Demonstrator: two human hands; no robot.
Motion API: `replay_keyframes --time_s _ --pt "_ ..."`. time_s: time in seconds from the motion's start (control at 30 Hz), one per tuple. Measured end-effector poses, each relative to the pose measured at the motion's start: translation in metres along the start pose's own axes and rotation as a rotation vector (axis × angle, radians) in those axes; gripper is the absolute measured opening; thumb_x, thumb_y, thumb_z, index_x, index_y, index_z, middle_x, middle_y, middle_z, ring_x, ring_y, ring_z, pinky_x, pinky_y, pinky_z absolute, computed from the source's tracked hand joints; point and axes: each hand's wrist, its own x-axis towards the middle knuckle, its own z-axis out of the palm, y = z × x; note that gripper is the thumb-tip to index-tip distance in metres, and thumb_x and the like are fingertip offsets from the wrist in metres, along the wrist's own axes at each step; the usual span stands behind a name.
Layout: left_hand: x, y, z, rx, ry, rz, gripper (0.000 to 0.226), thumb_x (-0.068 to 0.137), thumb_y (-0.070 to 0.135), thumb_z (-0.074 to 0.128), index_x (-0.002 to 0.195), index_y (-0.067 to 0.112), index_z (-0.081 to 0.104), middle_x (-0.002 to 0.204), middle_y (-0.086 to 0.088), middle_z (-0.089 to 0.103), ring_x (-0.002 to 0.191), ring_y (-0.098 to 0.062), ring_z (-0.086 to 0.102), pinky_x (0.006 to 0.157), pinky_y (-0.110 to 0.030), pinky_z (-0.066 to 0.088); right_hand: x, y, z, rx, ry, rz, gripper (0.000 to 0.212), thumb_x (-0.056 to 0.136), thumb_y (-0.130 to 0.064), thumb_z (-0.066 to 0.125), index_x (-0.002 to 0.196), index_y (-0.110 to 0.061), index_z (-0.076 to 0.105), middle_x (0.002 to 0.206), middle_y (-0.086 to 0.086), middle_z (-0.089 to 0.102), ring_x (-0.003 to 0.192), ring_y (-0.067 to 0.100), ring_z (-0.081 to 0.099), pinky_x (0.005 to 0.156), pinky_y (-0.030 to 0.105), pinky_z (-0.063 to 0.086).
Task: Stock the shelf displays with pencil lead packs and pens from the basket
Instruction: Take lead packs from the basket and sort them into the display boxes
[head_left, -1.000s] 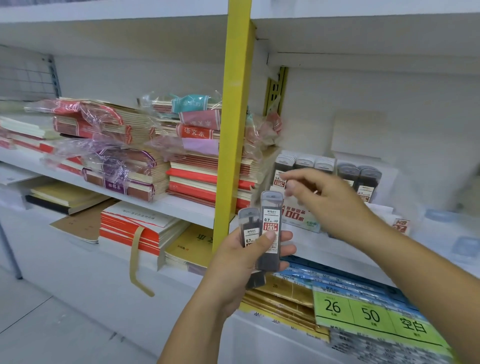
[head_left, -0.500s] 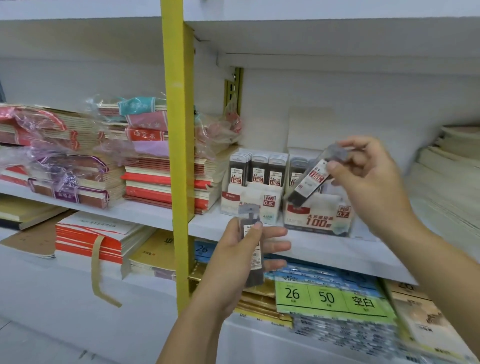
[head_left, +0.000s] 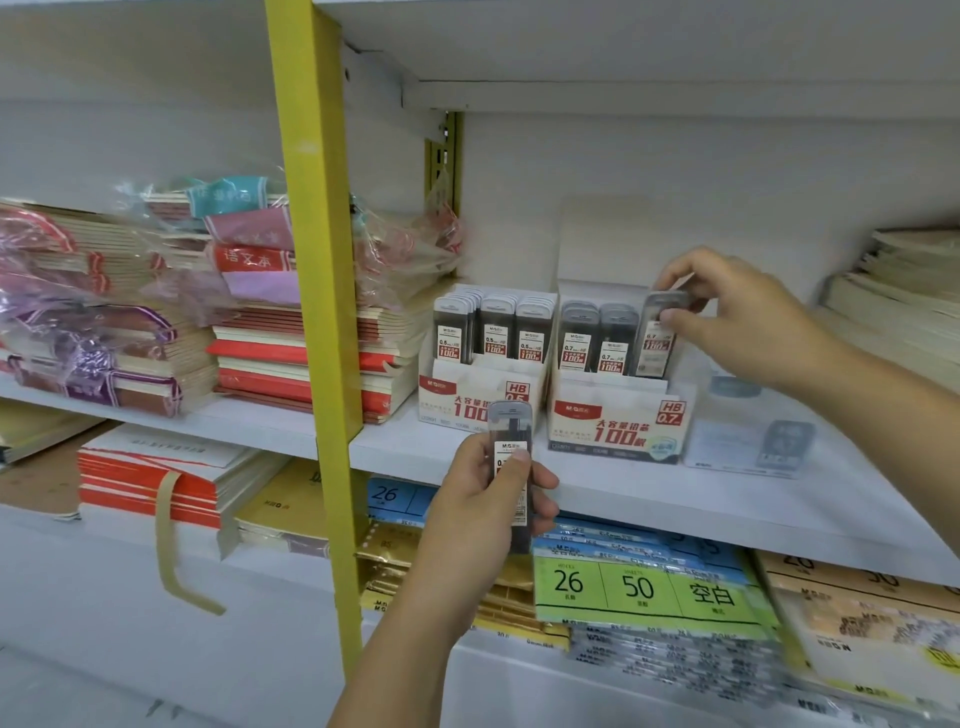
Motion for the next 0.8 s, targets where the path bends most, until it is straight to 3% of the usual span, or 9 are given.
replay_keyframes --time_s 0.1,0.23,0.43,0.53,0.63,0.73,0.8 --pt "0.001 -0.001 -0.001 0.008 -0.006 -0.038 0.019 0.104 0.024 0.05 0.098 0.036 0.063 0.084 -0.002 0.078 0.075 -0.016 0.075 0.069 -0.028 0.061 0.005 0.003 0.007 0.009 -0.045 0.068 0.017 0.09 -0.026 0.063 0.096 -0.038 0.054 0.104 -0.001 0.056 0.094 0.014 0.056 0.076 0.03 0.038" --pt "0.001 0.0 -0.002 0.025 -0.021 -0.048 0.022 0.102 0.017 0.054 0.098 0.036 0.065 0.091 0.001 0.078 0.082 -0.017 0.076 0.085 -0.042 0.061 0.011 0.005 0.014 -0.227 0.059 0.011 0.01 0.091 -0.033 0.061 0.098 -0.03 0.067 0.099 -0.005 0.049 0.108 0.021 0.039 0.084 0.034 0.03" --pt "-0.004 0.003 -0.005 0.041 -0.042 -0.025 0.02 0.103 0.017 0.054 0.103 0.034 0.064 0.097 0.005 0.079 0.089 -0.015 0.076 0.085 -0.037 0.062 0.007 -0.004 0.013 -0.296 0.139 0.068 0.023 0.092 -0.036 0.062 0.108 -0.023 0.071 0.106 0.003 0.055 0.113 0.027 0.036 0.089 0.036 0.031" --pt "-0.007 0.006 -0.006 0.036 -0.06 0.001 0.018 0.103 0.016 0.054 0.111 0.029 0.063 0.101 0.006 0.078 0.092 -0.014 0.076 0.081 -0.032 0.063 -0.014 -0.03 0.011 -0.171 0.174 -0.053 0.024 0.091 -0.038 0.055 0.106 -0.026 0.071 0.093 -0.013 0.055 0.1 0.012 0.039 0.084 0.028 0.03" --pt "-0.01 0.01 -0.004 0.047 -0.082 0.021 0.019 0.102 0.015 0.056 0.113 0.027 0.065 0.102 0.005 0.078 0.093 -0.014 0.075 0.081 -0.033 0.063 -0.045 -0.067 0.02 0.127 -0.065 -0.087 0.025 0.089 -0.045 0.051 0.112 -0.044 0.061 0.091 -0.034 0.053 0.084 -0.008 0.046 0.072 0.015 0.032" --pt "-0.015 0.011 0.003 0.04 -0.106 0.019 0.017 0.1 0.015 0.06 0.108 0.025 0.071 0.098 -0.001 0.079 0.092 -0.019 0.076 0.082 -0.039 0.062 -0.071 -0.085 0.035 0.393 -0.255 -0.062 0.029 0.093 -0.034 0.059 0.119 -0.047 0.058 0.103 -0.024 0.061 0.083 -0.017 0.052 0.069 0.009 0.041" --pt "-0.017 0.012 0.007 0.04 -0.104 0.013 0.014 0.098 0.015 0.063 0.105 0.022 0.073 0.095 -0.002 0.079 0.086 -0.016 0.075 0.07 -0.027 0.06 -0.077 -0.084 0.033 0.485 -0.223 -0.043 0.025 0.091 -0.024 0.064 0.106 -0.044 0.066 0.099 -0.015 0.068 0.089 -0.005 0.061 0.08 0.019 0.05"
